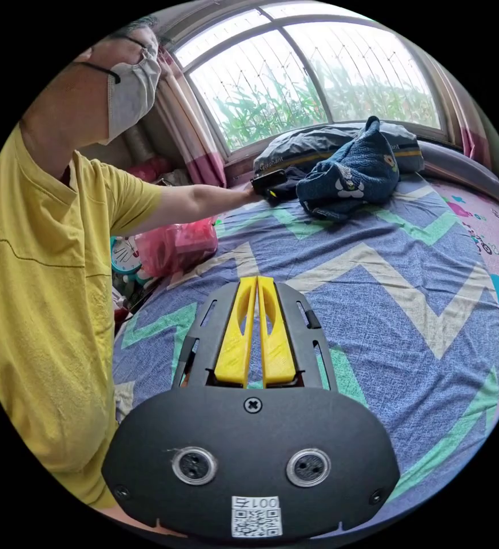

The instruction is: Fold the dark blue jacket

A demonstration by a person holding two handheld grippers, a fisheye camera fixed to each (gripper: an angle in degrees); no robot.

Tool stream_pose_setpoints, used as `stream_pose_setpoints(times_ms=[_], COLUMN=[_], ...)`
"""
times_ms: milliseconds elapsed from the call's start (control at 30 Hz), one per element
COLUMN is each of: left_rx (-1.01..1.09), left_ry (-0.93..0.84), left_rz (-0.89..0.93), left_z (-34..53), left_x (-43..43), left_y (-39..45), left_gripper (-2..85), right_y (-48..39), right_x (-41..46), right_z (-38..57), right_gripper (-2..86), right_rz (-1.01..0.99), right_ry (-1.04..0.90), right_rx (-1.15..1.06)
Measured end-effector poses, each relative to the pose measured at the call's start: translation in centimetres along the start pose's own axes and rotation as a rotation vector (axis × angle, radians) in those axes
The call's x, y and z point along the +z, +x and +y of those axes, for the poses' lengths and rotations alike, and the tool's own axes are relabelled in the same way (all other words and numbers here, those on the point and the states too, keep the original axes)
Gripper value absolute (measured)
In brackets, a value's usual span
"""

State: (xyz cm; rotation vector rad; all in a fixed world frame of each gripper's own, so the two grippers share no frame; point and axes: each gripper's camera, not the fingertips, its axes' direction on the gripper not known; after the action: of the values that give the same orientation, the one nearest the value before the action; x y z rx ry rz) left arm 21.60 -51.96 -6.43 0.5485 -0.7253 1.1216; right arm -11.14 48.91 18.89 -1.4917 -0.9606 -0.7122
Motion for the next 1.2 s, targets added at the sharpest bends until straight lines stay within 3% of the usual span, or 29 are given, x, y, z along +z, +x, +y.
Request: stream_pose_setpoints(times_ms=[167, 233, 333, 433, 567, 800, 1000, 1200], left_rx=[0.028, 0.12, 0.22, 0.335, 0.327, 0.364, 0.317, 0.295], left_ry=[-0.029, 0.001, 0.093, 0.188, 0.267, 0.181, 0.144, 0.127], left_rz=[0.09, 0.058, 0.147, 0.22, 0.496, 0.959, 1.103, 1.284], left_z=[-1.4, -1.1, 0.6, 3.2, 5.9, 12.4, 22.9, 31.9], left_x=[1.5, 1.1, -1.0, -5.5, -13.5, -25.5, -38.1, -51.0], left_y=[-1.8, -1.6, -3.1, -4.5, -9.2, -14.0, -10.6, -3.6], left_gripper=[1.7, 0.3, -0.6, -0.8, -0.9, -0.9, -0.8, 0.0], right_y=[0.7, 1.2, 1.4, 1.4, 1.0, -0.5, -2.2, -2.2], right_x=[0.1, -0.1, -0.6, -0.9, -1.6, -6.7, -11.3, -12.5], right_z=[0.4, 0.5, 0.6, 0.7, 0.4, -0.8, 0.9, 6.3], right_gripper=[0.7, 0.7, 0.7, 0.7, 0.7, 0.7, 0.8, 1.2], right_rz=[0.014, 0.013, 0.022, 0.017, 0.006, 0.022, -0.016, -0.073], right_ry=[0.013, 0.036, 0.068, 0.091, 0.13, 0.225, 0.19, 0.007], right_rx=[0.028, 0.046, 0.049, 0.049, 0.042, -0.022, -0.042, 0.001])
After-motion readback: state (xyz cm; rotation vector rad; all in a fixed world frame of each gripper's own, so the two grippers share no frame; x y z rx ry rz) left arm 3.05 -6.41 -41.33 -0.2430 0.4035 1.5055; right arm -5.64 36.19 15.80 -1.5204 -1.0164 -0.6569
